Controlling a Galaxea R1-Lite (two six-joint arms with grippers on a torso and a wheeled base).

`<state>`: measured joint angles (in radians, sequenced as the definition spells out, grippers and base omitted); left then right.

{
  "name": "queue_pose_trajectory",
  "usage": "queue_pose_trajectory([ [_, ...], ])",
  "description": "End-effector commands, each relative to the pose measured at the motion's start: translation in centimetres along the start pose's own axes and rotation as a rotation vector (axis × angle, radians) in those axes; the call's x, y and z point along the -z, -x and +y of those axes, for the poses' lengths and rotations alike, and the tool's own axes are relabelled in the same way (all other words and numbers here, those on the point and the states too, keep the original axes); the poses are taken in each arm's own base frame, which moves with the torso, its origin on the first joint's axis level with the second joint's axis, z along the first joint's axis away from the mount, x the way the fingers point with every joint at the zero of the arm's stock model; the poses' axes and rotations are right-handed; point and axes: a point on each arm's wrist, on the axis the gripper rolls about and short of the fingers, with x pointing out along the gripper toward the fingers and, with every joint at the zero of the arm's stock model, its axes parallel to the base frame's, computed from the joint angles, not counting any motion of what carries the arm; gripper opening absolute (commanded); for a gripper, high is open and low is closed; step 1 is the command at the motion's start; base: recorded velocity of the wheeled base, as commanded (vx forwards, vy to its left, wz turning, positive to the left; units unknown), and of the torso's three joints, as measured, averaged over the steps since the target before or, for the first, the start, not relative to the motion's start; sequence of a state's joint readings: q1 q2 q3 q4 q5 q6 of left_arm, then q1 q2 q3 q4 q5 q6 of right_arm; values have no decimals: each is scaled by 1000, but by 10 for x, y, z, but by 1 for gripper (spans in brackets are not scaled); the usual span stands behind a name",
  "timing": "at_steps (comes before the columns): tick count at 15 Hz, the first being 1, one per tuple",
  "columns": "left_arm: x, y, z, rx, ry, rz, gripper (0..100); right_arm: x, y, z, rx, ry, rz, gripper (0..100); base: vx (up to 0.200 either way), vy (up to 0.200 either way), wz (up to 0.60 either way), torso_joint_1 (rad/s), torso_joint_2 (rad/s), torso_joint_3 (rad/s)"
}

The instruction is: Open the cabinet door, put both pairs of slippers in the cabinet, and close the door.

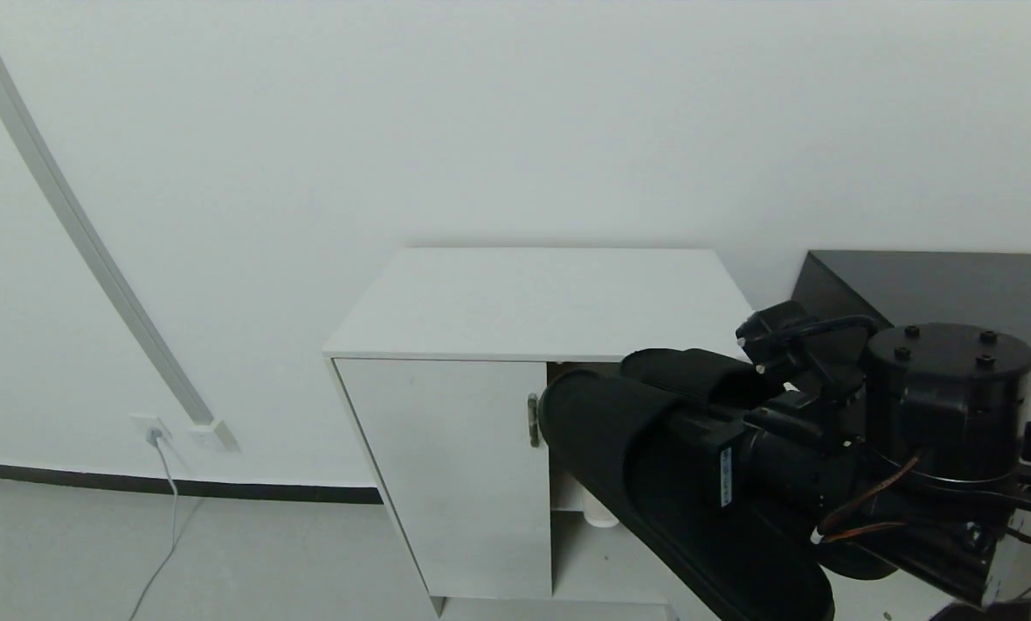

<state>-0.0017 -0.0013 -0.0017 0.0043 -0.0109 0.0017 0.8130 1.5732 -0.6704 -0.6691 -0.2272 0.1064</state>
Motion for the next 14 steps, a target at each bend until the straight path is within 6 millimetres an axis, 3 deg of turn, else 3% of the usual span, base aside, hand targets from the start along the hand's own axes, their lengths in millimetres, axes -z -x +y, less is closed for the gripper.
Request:
queue_pose_trajectory([
  [1, 0, 0, 0, 0, 0, 2, 0, 1, -1, 0, 0, 1, 3, 0, 0, 0, 0, -237, 540, 310],
  [14, 0, 0, 0, 0, 2, 2, 0, 3, 0, 0, -1, 3, 10, 0, 0, 0, 0, -204, 526, 321],
])
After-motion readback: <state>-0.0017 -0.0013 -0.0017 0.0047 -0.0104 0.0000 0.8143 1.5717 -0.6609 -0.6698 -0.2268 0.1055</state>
